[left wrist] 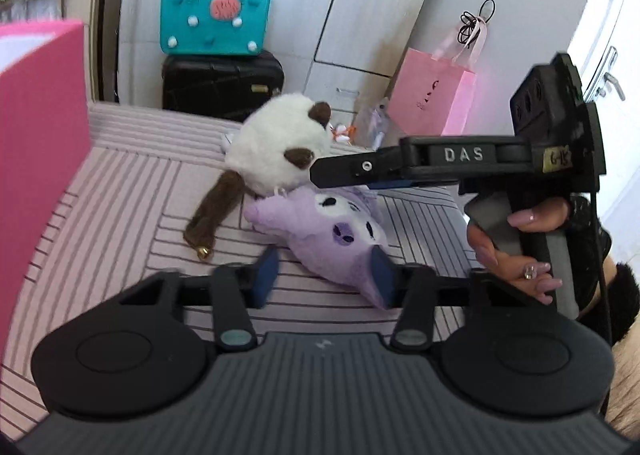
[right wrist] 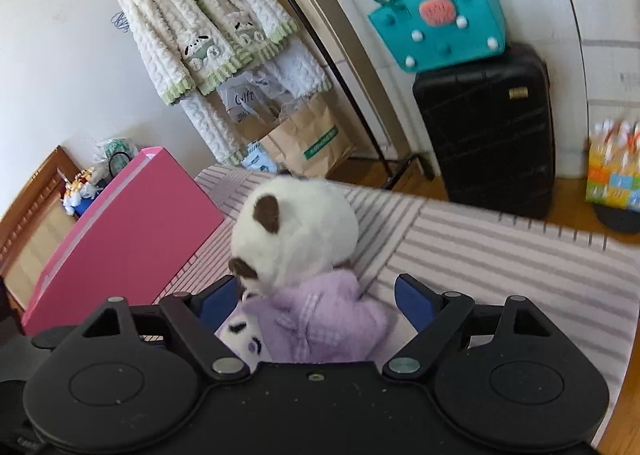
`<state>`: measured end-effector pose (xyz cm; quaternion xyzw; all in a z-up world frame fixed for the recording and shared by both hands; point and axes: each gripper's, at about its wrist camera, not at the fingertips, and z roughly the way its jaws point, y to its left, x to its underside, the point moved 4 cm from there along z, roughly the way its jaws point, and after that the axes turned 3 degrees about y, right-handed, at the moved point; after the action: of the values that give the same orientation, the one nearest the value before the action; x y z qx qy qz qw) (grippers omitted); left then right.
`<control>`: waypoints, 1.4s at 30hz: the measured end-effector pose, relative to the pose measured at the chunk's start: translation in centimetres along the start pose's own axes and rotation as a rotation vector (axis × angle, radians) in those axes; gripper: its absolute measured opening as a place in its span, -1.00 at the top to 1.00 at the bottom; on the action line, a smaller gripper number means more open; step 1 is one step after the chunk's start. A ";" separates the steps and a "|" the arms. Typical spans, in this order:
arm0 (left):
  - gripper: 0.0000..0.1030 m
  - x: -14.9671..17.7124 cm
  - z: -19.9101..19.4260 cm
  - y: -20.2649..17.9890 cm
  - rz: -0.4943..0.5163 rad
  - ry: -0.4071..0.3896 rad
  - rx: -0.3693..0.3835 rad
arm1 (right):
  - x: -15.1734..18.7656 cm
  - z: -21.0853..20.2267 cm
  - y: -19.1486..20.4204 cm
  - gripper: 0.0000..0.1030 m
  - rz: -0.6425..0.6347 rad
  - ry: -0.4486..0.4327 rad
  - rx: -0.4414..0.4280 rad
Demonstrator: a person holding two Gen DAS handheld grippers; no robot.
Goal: Organize soft objects
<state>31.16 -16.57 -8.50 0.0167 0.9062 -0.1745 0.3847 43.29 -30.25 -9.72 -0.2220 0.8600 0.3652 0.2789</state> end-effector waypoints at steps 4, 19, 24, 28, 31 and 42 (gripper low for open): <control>0.25 0.2 0.6 1.2 -0.086 0.044 0.059 | 0.9 -0.3 -0.5 -0.13 0.039 0.024 -0.042; 0.42 0.2 -0.8 3.1 -0.137 0.005 0.053 | 4.6 -3.7 1.4 -0.03 0.013 0.059 0.000; 0.42 0.1 -0.7 3.1 -0.139 0.025 0.045 | 5.6 -3.7 2.0 -0.13 -0.054 0.085 -0.034; 0.43 0.2 -0.5 3.1 -0.146 0.037 0.065 | 5.8 -3.5 3.1 -0.14 -0.135 0.079 0.020; 0.37 0.5 -0.3 3.1 -0.176 0.065 0.139 | 6.1 -3.6 3.8 -0.14 -0.182 0.079 0.064; 0.40 1.3 -1.8 2.2 -0.129 0.055 0.133 | 7.6 -4.4 7.0 -0.15 -0.222 0.073 0.208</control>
<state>29.35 -14.06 -8.89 -0.0115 0.9020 -0.2584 0.3458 32.18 -30.50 -8.53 -0.2986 0.8730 0.2328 0.3075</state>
